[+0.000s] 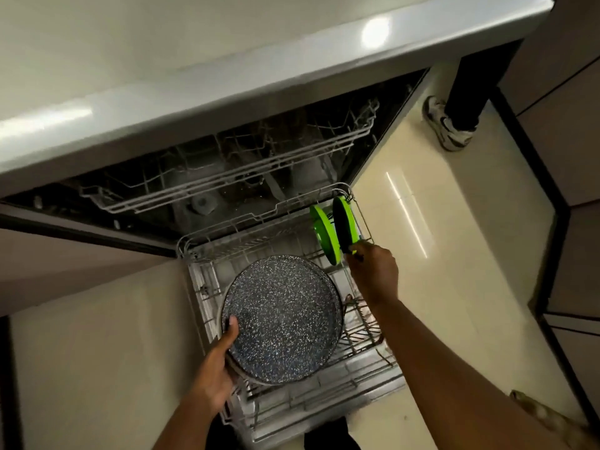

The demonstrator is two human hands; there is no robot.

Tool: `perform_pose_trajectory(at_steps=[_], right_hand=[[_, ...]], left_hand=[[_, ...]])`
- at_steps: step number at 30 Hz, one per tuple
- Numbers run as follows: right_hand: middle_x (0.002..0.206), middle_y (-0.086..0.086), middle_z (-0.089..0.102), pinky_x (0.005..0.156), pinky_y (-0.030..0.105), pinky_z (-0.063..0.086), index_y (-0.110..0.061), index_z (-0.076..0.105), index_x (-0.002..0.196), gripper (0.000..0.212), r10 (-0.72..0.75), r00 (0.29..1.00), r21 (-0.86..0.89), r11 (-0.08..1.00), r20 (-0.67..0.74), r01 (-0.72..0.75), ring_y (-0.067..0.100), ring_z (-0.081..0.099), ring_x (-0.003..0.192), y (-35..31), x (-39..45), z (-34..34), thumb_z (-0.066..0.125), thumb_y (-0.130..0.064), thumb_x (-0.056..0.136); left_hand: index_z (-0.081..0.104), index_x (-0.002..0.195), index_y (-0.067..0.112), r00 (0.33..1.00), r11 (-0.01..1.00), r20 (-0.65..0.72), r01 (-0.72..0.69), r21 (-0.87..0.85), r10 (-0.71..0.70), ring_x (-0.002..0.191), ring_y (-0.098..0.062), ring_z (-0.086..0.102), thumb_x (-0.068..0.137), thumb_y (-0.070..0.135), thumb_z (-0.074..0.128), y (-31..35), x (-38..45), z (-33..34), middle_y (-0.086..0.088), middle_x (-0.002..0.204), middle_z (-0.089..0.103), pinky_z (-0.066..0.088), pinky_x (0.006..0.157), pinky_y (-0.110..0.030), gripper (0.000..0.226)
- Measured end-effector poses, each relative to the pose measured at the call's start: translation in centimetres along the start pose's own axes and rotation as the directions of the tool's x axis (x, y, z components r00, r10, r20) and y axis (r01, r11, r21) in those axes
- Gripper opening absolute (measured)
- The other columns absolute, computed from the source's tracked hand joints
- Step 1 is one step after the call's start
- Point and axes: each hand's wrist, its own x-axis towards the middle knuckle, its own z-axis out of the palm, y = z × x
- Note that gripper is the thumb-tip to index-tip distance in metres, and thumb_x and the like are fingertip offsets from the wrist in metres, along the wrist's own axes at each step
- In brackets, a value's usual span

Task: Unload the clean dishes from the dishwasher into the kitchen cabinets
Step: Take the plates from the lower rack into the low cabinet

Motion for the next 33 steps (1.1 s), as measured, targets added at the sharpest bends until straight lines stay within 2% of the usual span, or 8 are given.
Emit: perform_pose_trajectory(at_steps=[3, 5, 11, 17, 22, 25, 30, 33], right_hand=[[0.098, 0.007, 0.076, 0.069, 0.027, 0.052, -0.019, 0.073, 0.109, 0.024, -0.055, 0.996, -0.08, 0.995, 0.068, 0.061, 0.027, 0.07, 0.083, 0.3, 3.6, 1.8, 0.071, -0.031, 0.088], [0.097, 0.011, 0.074, 0.071, 0.035, 0.058, -0.017, 0.07, 0.111, 0.031, -0.052, 0.991, -0.131, 0.989, 0.121, 0.068, 0.03, 0.069, 0.082, 0.1, 5.5, 3.1, 0.071, -0.037, 0.087], [0.103, 0.015, 0.071, 0.072, 0.032, 0.05, -0.012, 0.062, 0.121, 0.032, -0.031, 0.975, -0.229, 0.97, 0.22, 0.082, 0.033, 0.068, 0.093, -1.1, 7.8, 5.2, 0.066, -0.026, 0.092], [0.099, 0.019, 0.071, 0.072, 0.038, 0.053, -0.007, 0.064, 0.113, 0.026, -0.043, 0.985, -0.21, 0.975, 0.167, 0.078, 0.037, 0.068, 0.088, -1.5, 7.5, 4.9, 0.063, -0.017, 0.089], [0.089, 0.011, 0.072, 0.062, 0.031, 0.047, -0.014, 0.066, 0.109, 0.023, -0.111, 0.991, -0.248, 0.961, 0.076, 0.126, 0.033, 0.066, 0.074, -0.6, 5.7, 1.3, 0.063, -0.026, 0.09], [0.08, 0.01, 0.073, 0.057, 0.029, 0.037, -0.016, 0.071, 0.102, 0.019, -0.144, 0.988, -0.194, 0.972, -0.061, 0.13, 0.035, 0.066, 0.071, 0.5, 4.1, -1.6, 0.066, -0.026, 0.087], [0.086, 0.003, 0.077, 0.068, 0.036, 0.059, -0.019, 0.075, 0.11, 0.028, -0.022, 0.981, 0.154, 0.987, -0.194, 0.052, 0.016, 0.072, 0.072, 0.6, 0.3, -5.6, 0.062, -0.027, 0.087], [0.09, 0.0, 0.07, 0.065, 0.017, 0.054, -0.006, 0.073, 0.11, 0.022, 0.108, 0.936, 0.347, 0.938, -0.334, 0.015, -0.004, 0.065, 0.07, -0.4, -2.3, -8.2, 0.065, -0.015, 0.092]], left_hand=[[0.059, 0.122, 0.013, 1.0, 1.0, -0.013, -0.017, 0.018, 0.017, 0.113, -0.031, 0.063, 0.033, 0.06, 0.092, -0.7, 1.8, 1.4, -0.011, 0.12, 0.069, 0.045, 0.102, -0.05, 0.106], [0.06, 0.124, 0.012, 0.999, 0.999, -0.006, -0.042, 0.007, 0.043, 0.115, -0.03, 0.063, 0.03, 0.061, 0.092, -1.3, 2.8, 1.8, -0.009, 0.122, 0.069, 0.043, 0.105, -0.052, 0.111], [0.055, 0.131, 0.013, 0.996, 0.996, -0.011, -0.085, 0.001, 0.085, 0.118, -0.026, 0.062, 0.052, 0.059, 0.087, -0.7, 3.7, 2.2, -0.009, 0.127, 0.066, 0.045, 0.103, -0.044, 0.098], [0.058, 0.125, 0.015, 0.996, 0.997, -0.034, -0.079, 0.012, 0.079, 0.116, -0.025, 0.062, 0.078, 0.046, 0.065, 0.2, 4.0, 2.3, -0.008, 0.122, 0.069, 0.046, 0.102, -0.043, 0.057], [0.059, 0.121, 0.015, 0.997, 0.997, -0.035, -0.06, 0.043, 0.062, 0.114, -0.023, 0.064, 0.083, 0.046, 0.062, 0.9, 3.0, 2.3, -0.006, 0.119, 0.071, 0.042, 0.109, -0.045, 0.05], [0.061, 0.118, 0.014, 0.998, 0.996, -0.018, -0.067, 0.066, 0.068, 0.111, -0.021, 0.065, 0.087, 0.043, 0.059, 1.5, 2.2, 2.2, -0.004, 0.115, 0.072, 0.043, 0.107, -0.042, 0.042], [0.059, 0.125, 0.013, 0.999, 0.998, 0.005, -0.05, 0.048, 0.049, 0.116, -0.022, 0.063, 0.085, 0.046, 0.061, 2.2, 1.5, 1.2, -0.005, 0.123, 0.068, 0.042, 0.108, -0.043, 0.051], [0.058, 0.128, 0.011, 0.999, 0.998, 0.028, -0.03, 0.053, 0.028, 0.116, -0.022, 0.063, 0.084, 0.046, 0.063, 2.6, 1.0, 0.9, -0.006, 0.125, 0.068, 0.043, 0.107, -0.041, 0.056]])
